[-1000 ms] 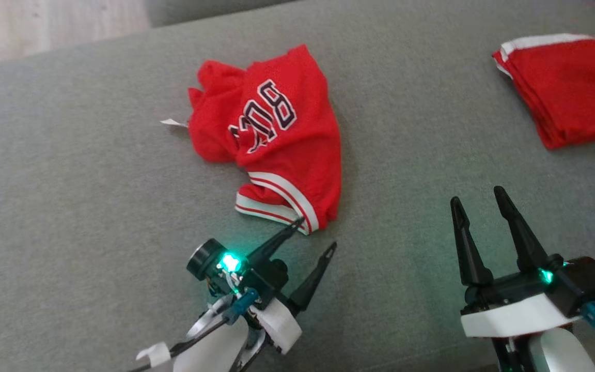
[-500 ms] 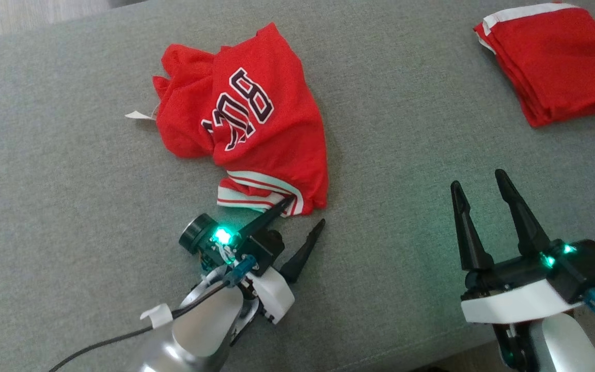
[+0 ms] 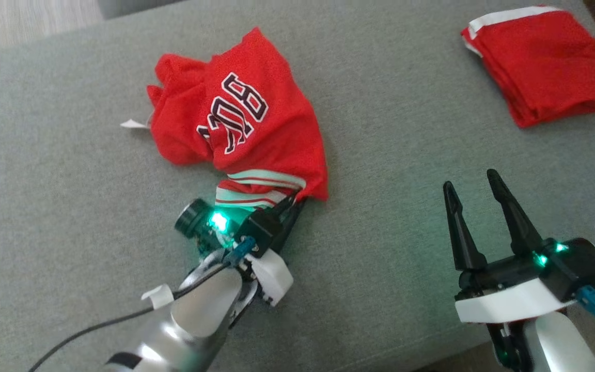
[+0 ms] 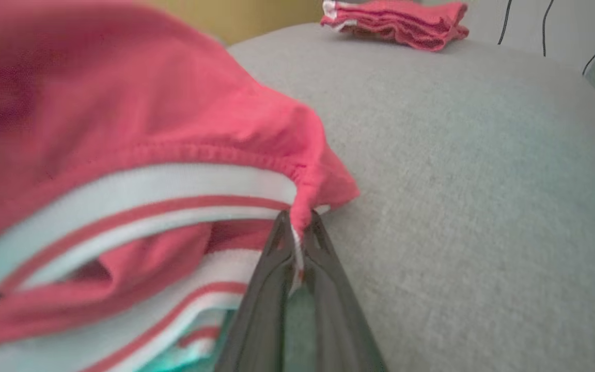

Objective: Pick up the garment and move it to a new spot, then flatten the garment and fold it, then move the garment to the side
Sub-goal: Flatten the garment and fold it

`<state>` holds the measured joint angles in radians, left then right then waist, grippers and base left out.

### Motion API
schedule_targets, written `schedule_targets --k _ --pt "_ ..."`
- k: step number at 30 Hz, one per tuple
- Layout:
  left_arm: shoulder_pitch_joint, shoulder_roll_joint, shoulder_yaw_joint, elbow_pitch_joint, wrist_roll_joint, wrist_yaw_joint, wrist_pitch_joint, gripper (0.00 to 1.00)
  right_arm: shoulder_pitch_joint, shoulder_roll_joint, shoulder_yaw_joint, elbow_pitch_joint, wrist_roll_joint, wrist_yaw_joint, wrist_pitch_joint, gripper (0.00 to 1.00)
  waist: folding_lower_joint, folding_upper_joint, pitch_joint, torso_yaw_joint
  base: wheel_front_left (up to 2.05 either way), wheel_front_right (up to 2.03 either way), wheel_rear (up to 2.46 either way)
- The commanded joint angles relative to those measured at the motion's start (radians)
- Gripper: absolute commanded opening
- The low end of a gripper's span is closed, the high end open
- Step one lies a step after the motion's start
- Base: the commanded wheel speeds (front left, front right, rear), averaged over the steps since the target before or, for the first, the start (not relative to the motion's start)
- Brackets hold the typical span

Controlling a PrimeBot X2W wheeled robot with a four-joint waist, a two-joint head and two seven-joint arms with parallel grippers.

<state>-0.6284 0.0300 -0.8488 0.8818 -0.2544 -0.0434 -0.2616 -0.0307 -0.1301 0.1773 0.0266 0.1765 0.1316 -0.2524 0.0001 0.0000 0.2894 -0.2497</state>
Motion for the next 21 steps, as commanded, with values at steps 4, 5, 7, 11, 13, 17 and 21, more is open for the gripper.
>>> schedule_targets --k 4,5,7,11,13,17,21 --pt "-0.111 0.02 0.019 -0.176 -0.003 -0.001 0.0 0.0 0.005 0.008 0.025 -0.015 0.01 -0.001 -0.009 1.0 -0.0001 0.0 -0.08 -0.018 0.0 0.0 0.0" --pt "-0.131 0.02 0.03 -0.21 -0.016 -0.007 0.0 0.0 0.01 0.01 0.028 -0.014 0.011 -0.001 -0.009 1.0 -0.0001 0.0 -0.092 -0.023 0.0 0.0 0.0" --pt "-0.188 0.02 0.051 -0.264 -0.02 -0.016 0.0 0.0 0.02 0.016 0.033 -0.01 0.011 -0.001 -0.009 1.0 -0.0001 0.0 -0.116 -0.032 0.0 0.0 0.0" --pt "-0.345 0.029 0.109 -0.301 -0.022 -0.032 0.0 0.0 0.035 0.026 0.037 -0.005 0.013 -0.001 -0.009 1.0 -0.0001 0.0 -0.142 -0.046 0.0 0.0 0.0" --pt "-0.433 0.039 0.152 -0.312 -0.032 -0.037 0.0 0.0 0.042 0.03 0.039 -0.004 0.013 -0.001 -0.009 1.0 -0.0001 0.0 -0.153 -0.052 0.0 0.0 0.0" --pt "-0.582 0.071 0.23 -0.364 -0.03 -0.039 0.0 0.0 0.066 0.031 0.027 -0.004 0.013 -0.001 -0.009 1.0 -0.0001 0.0 -0.177 -0.045 0.0 0.0 0.0" --pt "-0.614 0.105 0.276 -0.377 -0.026 -0.024 0.0 0.0 0.09 0.023 -0.001 -0.01 0.007 -0.001 -0.009 1.0 -0.0001 0.0 -0.195 -0.007 0.0 0.0 0.0"
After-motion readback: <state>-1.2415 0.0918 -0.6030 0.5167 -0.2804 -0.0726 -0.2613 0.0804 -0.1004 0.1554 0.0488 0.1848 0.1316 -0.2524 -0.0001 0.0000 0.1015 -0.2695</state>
